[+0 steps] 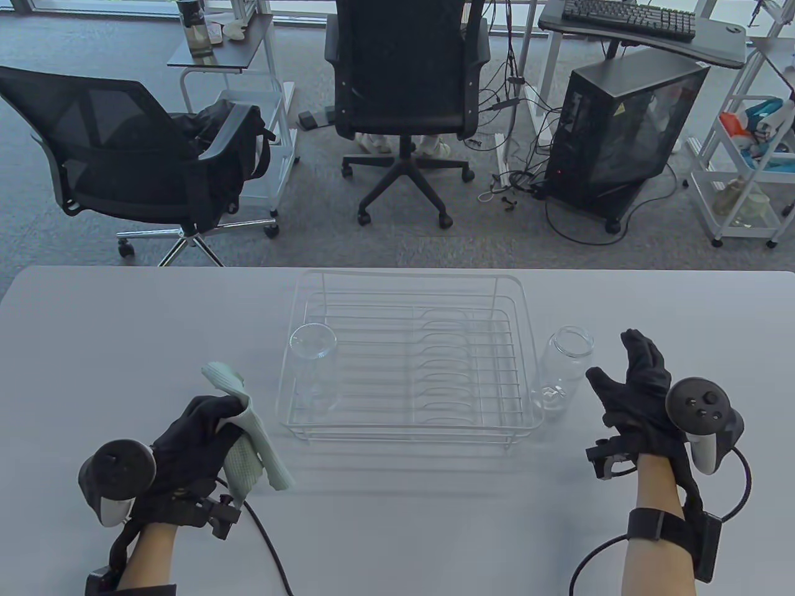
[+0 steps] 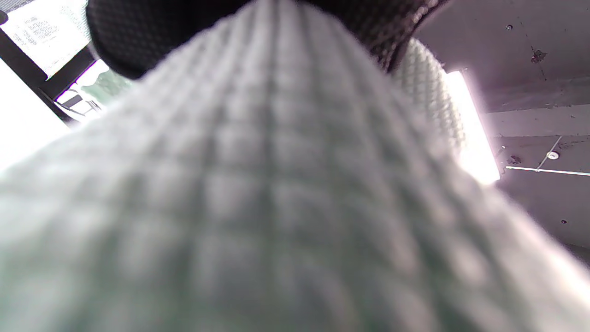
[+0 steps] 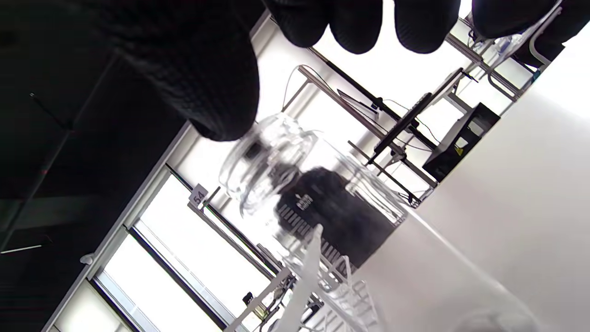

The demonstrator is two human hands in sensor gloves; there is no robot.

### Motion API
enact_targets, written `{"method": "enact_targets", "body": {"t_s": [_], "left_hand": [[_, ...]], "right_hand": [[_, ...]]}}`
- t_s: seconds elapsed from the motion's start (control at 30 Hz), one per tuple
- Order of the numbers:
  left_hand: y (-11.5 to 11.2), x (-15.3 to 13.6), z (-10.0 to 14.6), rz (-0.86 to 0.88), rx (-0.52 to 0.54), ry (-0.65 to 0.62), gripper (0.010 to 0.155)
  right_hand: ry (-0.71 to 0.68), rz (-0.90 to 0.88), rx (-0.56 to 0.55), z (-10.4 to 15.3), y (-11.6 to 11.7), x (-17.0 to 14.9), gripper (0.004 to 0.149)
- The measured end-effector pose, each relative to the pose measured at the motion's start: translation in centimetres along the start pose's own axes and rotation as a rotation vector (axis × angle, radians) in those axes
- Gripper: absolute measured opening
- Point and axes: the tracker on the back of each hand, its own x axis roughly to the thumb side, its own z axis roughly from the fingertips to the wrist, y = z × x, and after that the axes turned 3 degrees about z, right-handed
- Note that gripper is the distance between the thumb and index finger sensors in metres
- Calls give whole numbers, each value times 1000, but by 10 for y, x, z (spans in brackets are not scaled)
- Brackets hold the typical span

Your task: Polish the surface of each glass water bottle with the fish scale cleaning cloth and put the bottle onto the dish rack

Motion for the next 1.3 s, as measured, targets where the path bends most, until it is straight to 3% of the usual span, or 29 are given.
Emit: {"method": "enact_targets", "body": {"t_s": [0.13, 0.33, 0.47, 0.6, 1.0, 1.3], "left_hand": [[0, 0, 0, -3, -3, 0, 40], [1, 2, 1, 14, 3, -14, 40], [1, 0, 0, 14, -2, -8, 40], [1, -3, 0, 10, -6, 2, 40], [-1, -2, -1, -14, -27, 6, 40], [0, -3, -1, 1, -15, 6, 40]], "right_hand": [[77, -46, 164, -7, 21, -16, 101], [160, -130, 278, -13, 51, -34, 109], [160, -277, 314, -14, 69, -48, 114], [172, -301, 337, -20, 81, -50, 115], [109, -192, 154, -28, 78, -44, 111], [31, -203, 1, -16, 59, -37, 104]]}}
